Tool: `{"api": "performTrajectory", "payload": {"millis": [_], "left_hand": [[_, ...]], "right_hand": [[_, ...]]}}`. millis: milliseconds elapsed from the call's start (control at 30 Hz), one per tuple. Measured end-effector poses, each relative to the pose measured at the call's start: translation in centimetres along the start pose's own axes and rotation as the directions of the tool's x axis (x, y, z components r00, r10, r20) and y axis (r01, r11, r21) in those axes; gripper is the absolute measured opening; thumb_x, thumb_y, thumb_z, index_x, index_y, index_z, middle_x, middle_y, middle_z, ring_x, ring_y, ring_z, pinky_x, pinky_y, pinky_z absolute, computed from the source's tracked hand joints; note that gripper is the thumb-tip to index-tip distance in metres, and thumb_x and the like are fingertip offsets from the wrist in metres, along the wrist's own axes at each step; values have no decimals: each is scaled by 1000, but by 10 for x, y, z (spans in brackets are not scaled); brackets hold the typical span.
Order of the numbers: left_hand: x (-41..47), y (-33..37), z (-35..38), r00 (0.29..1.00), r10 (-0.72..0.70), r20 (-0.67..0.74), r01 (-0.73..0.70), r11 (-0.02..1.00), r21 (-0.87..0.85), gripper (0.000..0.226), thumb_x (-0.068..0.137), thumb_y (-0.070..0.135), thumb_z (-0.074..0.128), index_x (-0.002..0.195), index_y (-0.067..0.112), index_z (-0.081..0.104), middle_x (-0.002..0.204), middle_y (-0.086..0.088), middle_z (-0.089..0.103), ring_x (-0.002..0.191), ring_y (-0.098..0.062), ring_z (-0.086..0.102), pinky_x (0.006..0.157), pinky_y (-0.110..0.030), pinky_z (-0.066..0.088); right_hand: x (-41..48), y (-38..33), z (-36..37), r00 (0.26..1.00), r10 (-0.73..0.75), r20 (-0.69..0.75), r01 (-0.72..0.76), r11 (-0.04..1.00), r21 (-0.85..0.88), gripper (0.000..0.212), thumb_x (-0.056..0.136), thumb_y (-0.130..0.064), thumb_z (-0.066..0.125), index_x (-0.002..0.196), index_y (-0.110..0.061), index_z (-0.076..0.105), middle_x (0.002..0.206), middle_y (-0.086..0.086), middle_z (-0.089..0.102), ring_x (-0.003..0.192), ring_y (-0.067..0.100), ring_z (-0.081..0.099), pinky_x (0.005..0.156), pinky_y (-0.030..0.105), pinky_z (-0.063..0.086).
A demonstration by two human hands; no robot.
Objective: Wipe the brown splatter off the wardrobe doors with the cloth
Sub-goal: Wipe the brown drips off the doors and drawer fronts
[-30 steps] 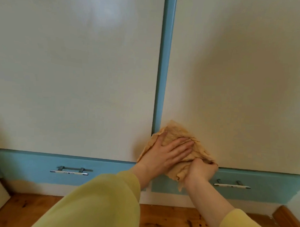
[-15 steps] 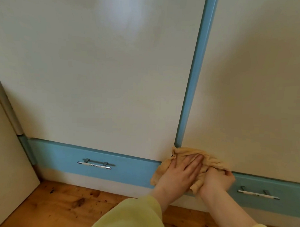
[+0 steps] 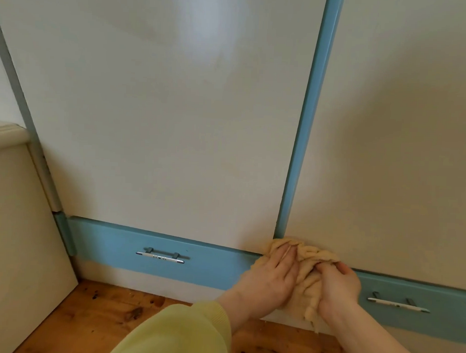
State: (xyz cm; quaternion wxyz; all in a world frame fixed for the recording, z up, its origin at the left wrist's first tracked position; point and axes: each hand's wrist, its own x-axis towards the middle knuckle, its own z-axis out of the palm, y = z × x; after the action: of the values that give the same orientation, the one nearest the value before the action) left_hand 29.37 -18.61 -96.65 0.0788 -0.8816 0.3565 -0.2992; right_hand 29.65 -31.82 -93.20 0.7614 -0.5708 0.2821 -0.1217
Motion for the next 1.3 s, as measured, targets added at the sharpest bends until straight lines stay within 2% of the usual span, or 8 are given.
{"api": "performTrajectory", "payload": {"millis": [233, 333, 467, 567, 833, 933, 1200, 1300], "left_hand": [[0, -50, -42, 957, -9, -290, 18, 999, 27, 44, 87, -5, 27, 128, -7, 43, 135, -29, 43, 130, -43, 35, 104, -52, 35], [10, -86, -66, 939, -52, -339, 72, 996, 47, 51, 84, 0, 36, 134, -6, 29, 141, -30, 33, 133, -42, 22, 103, -55, 34], [37, -131, -103, 919, -72, -388, 132, 983, 130, 48, 90, 13, 34, 134, -4, 37, 140, -30, 36, 132, -44, 29, 103, -56, 25], [41, -147, -106, 930, -68, -362, 161, 959, 232, 50, 89, 17, 33, 136, 0, 37, 141, -26, 37, 131, -41, 35, 101, -53, 23], [9, -112, -44, 896, -217, -388, 281, 953, 115, 46, 90, 3, 20, 134, 0, 31, 141, -26, 36, 129, -42, 36, 92, -55, 42], [-1, -96, -24, 904, -257, -343, 311, 944, 112, 54, 83, 1, 22, 137, 1, 26, 144, -20, 22, 131, -37, 24, 95, -54, 40], [-13, -67, 8, 916, -288, -280, 318, 946, 68, 72, 79, 6, 25, 145, 2, -3, 145, -18, 21, 132, -32, 23, 100, -49, 28], [-17, -54, 19, 932, -279, -232, 298, 954, 48, 70, 79, 8, 26, 145, 3, 4, 145, -15, 23, 132, -30, 24, 100, -47, 32]], "right_hand": [[-37, -33, 16, 955, -278, 104, 283, 959, -37, 32, 84, -11, 59, 116, -13, 54, 111, 4, 57, 103, 24, 55, 94, 45, 45], [-59, -61, 29, 881, -427, 204, 430, 902, 35, 28, 85, -12, 61, 109, -23, 51, 103, -3, 57, 100, 17, 56, 94, 38, 46], [-69, -87, 57, 813, -528, 247, 515, 849, 121, 31, 84, -11, 64, 108, -26, 52, 114, 3, 61, 105, 16, 59, 97, 37, 46], [-68, -95, 74, 808, -519, 281, 502, 854, 133, 33, 84, -14, 64, 113, -25, 53, 115, 1, 60, 106, 16, 58, 97, 37, 47], [-49, -60, 63, 838, -463, 290, 480, 877, 11, 24, 83, -12, 64, 100, -26, 54, 103, 2, 62, 98, 21, 60, 93, 44, 48], [-42, -44, 56, 861, -417, 290, 443, 896, -25, 23, 83, -13, 64, 99, -26, 55, 105, 7, 64, 97, 23, 61, 90, 45, 50], [-26, -23, 39, 895, -352, 273, 390, 916, -98, 20, 85, -12, 61, 94, -27, 54, 99, 5, 62, 94, 25, 61, 86, 46, 51], [-17, -14, 32, 919, -316, 234, 351, 928, -122, 18, 85, -11, 61, 95, -25, 54, 98, 6, 61, 94, 26, 60, 87, 46, 50]]}}
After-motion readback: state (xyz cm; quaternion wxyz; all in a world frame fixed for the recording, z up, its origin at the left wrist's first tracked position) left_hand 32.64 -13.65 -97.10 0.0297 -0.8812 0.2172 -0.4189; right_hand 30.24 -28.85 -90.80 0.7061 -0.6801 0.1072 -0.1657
